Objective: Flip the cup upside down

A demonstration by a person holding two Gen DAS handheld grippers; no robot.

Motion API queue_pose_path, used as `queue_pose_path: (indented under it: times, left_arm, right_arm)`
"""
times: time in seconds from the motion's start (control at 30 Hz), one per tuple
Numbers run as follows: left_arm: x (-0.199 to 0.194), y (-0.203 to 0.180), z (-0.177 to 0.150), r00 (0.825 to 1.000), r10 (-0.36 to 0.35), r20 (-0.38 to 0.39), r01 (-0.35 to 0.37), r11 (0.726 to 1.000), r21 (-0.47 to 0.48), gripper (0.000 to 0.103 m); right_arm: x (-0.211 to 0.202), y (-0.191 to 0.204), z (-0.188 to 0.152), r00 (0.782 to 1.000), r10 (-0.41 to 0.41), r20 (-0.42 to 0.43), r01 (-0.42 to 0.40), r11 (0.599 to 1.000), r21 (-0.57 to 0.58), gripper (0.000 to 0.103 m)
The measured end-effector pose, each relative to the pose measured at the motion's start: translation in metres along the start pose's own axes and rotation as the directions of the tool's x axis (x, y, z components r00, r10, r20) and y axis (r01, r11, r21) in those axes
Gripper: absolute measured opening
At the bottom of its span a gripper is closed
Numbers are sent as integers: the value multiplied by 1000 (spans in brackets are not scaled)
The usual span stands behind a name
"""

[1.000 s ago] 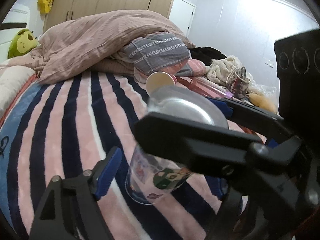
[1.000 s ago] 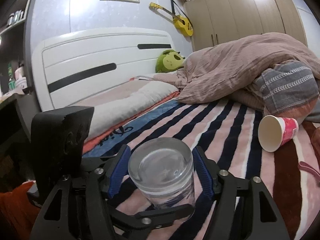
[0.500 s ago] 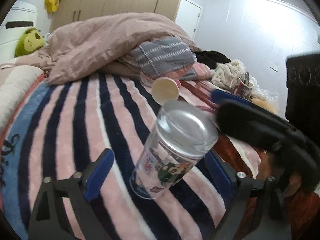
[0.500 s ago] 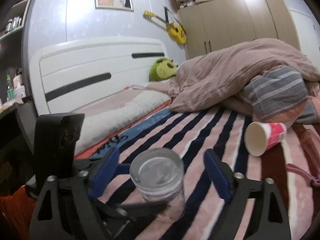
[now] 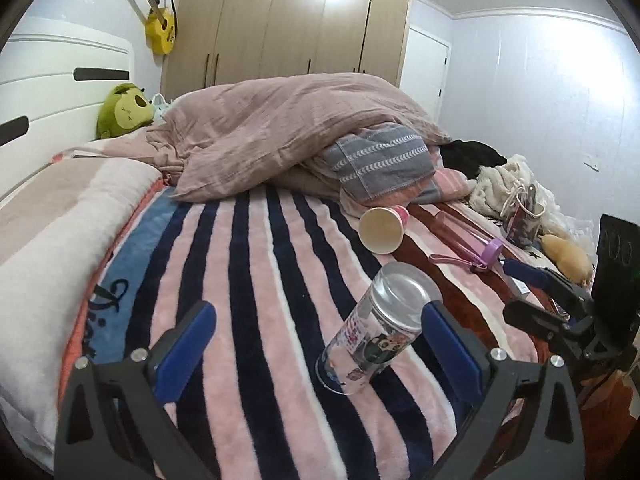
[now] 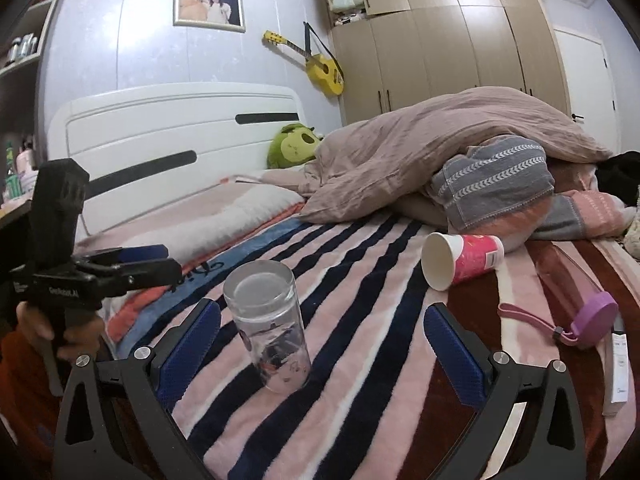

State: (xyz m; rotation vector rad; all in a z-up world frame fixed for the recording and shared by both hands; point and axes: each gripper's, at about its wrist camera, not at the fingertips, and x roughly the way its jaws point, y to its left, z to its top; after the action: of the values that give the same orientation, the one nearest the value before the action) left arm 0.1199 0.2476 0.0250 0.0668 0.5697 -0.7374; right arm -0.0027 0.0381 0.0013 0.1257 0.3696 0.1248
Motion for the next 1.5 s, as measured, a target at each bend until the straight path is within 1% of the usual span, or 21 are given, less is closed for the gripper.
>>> queue_pose_path:
  times: [0.27,0.43,0.47,0.53,0.57,0.63,0.7,0.73,0.77,0.8,0.83,0.97,1.07,1.17,1.2,1.27,1.3,1.33,1.4,1.43,1.5]
  left_arm:
    - [-1,0,1,1000,11,2,-11,1000,-10,102]
    - [0,1,1,1000,11,-1,-11,1000,-13,102]
    - [0,1,1,1000,10,-2,-10,1000,-12,102]
    - [2,1,2,1000,9,-5,-9,1000,-11,102]
    - [2,2,2,1000,8,-4,-9,1000,-12,102]
    - [4,2,3,1000,6,-9,-6,1000,-18,102]
    - [5,4,4,1000,4,-12,-5,1000,-28,102]
    - [5,5,4,1000,3,-11,-4,1000,-31,102]
    - [4,5,5,1000,4,-6,-4,999,-32,102]
    - [3,6,6,1000,6,-2,-6,1000,-30,102]
    - [3,7,6,1000,10,2,-10,1000,-27,102]
    - [7,15,2,1000,19,-11,-19,1000,-22,102]
    - [26,25,-7,996,5,-89,-4,1000,10,102]
    - [41,30,-15,990,-15,-142,14,1000,-12,102]
    - [43,31,-17,988,-15,-152,13,1000,-11,102]
    - [45,29,-19,987,-9,-161,10,1000,9,102]
    - [46,28,-21,986,-7,-166,10,1000,16,102]
    - [47,28,-22,985,-9,-172,13,1000,21,102]
    - [50,28,-24,983,-4,-186,10,999,32,102]
    - [50,29,-24,982,2,-187,5,999,37,102]
    - [52,30,-26,981,23,-193,-14,999,49,102]
  right_arm:
    - [-2,-1,-1,1000,3,13,-3,1000,12,102]
    - [7,0,-3,999,22,-33,-22,1000,16,102]
    - [10,1,-4,998,39,-46,-38,999,17,100]
    - [18,4,-6,993,90,-80,-88,996,23,85]
    - [23,5,-8,990,105,-99,-102,994,26,85]
    - [47,5,-11,983,94,-156,-88,995,49,85]
    - [80,3,-18,964,78,-253,-60,995,75,85]
    - [89,5,-20,960,76,-268,-59,996,71,75]
    - [94,8,-21,962,77,-262,-63,996,63,66]
    - [97,12,-21,967,57,-250,-45,998,52,60]
    - [98,12,-21,970,45,-240,-32,998,58,59]
    - [99,19,-15,978,61,-199,-51,997,52,56]
    - [101,26,-7,978,63,-198,-61,998,17,55]
    - [97,30,8,981,34,-192,-44,998,-44,55]
    - [97,30,13,978,26,-205,-40,997,-66,55]
    - [99,31,19,969,-42,-244,8,990,-139,55]
    - [102,31,20,962,-80,-260,37,985,-169,55]
    - [108,29,21,951,-96,-293,43,982,-182,55]
    - [129,28,17,920,-100,-380,22,979,-204,55]
    - [137,30,15,910,-104,-402,14,975,-221,55]
    - [148,36,17,911,-114,-397,10,967,-254,55]
